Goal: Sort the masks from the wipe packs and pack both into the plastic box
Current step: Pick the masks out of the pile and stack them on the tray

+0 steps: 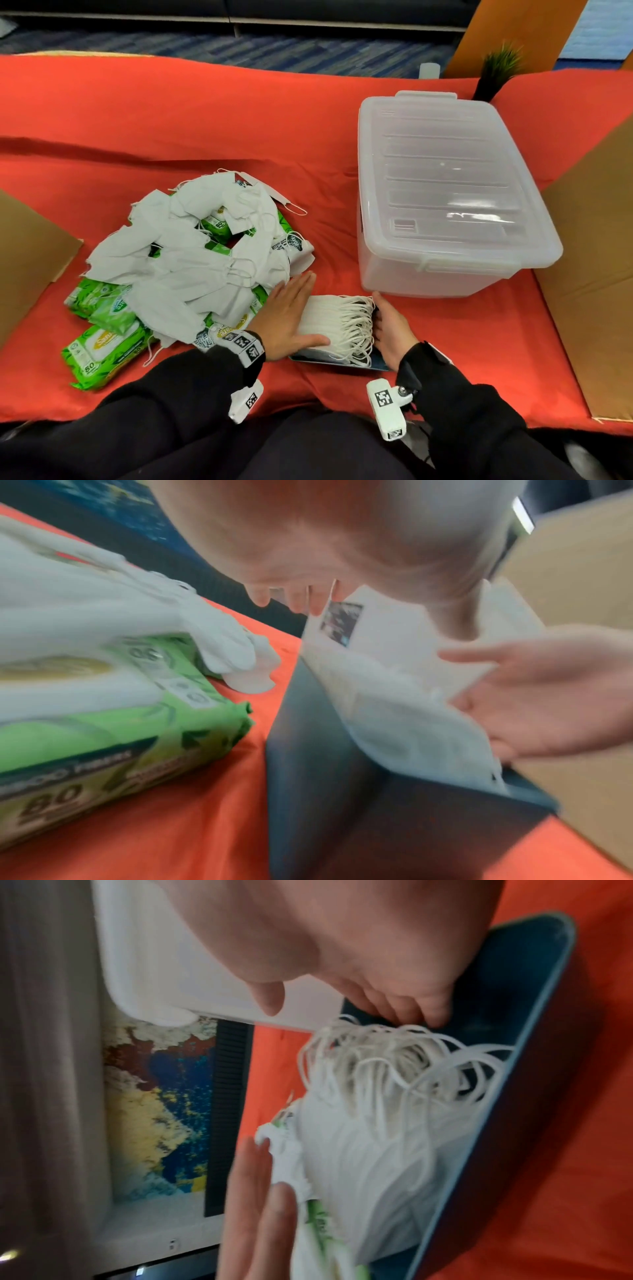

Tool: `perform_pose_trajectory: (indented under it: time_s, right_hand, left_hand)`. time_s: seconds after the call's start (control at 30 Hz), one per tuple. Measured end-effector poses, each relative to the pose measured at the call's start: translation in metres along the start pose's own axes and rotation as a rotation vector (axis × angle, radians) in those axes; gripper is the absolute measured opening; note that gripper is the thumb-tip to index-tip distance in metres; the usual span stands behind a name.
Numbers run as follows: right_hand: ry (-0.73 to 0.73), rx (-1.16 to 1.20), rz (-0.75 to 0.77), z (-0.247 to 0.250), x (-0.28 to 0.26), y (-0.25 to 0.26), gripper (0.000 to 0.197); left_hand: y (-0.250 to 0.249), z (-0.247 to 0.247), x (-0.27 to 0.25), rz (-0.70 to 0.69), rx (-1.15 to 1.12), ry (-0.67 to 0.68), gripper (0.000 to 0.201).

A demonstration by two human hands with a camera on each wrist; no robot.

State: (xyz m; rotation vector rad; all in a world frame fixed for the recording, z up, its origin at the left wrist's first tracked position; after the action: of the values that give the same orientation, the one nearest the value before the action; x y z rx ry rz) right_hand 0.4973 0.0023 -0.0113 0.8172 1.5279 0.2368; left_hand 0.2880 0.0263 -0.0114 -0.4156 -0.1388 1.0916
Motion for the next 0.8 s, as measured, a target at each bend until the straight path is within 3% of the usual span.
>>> perform_pose_trajectory:
  time_s: [0.13,0.27,0.4,0.5,0.57,0.63,0.8]
  right_hand:
    - [-0.019,-0.086,0.118,0.006,-0.023,0.022,0.057]
    - [0.093,-0.151,0.247,-0.023,-0.046,0.042,0.022]
    - [0.242,-0.361,0.34,-0.087,-0.044,0.06,0.024]
    - [0.286,-0.425,0.352,-0.141,-0.024,0.069,0.02]
    - [0.293,-0.439,0.33,-0.177,-0.005,0.071,0.019]
    - [0.296,-0.492,0.298,-0.213,0.017,0.071,0.02]
    - [0.25,-0.706,0.342,-0.294,0.074,0.07,0.018]
  left_hand:
    - [0.055,0.039,-0.02,0.245,-0.322,-0.272,0.075]
    - [0.117,0.065,-0.043,0.476,-0.399,-0.363,0.03]
    - [0.173,0.083,-0.054,0.589,-0.345,-0.367,0.03]
    - [0.208,0.08,-0.061,0.678,-0.193,-0.242,0.061]
    - [0.22,0.068,-0.067,0.664,-0.034,-0.023,0.084]
    - [0.22,0.055,-0.072,0.53,0.093,0.129,0.091]
    - [0.226,0.064,-0.076,0.177,0.105,0.183,0.069]
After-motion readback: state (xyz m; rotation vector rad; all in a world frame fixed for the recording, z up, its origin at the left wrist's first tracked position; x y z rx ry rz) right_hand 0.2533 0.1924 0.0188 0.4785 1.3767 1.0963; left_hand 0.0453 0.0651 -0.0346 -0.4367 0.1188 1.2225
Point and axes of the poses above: each hand's wrist, its own x-axis towards the middle knuckle, its own z-axis out of the back of the hand, y = z × x, the point moved 5 cm from there along x, towards the middle knuckle, and after that the axes turned 4 degrees about -y, right-handed, at the moved point
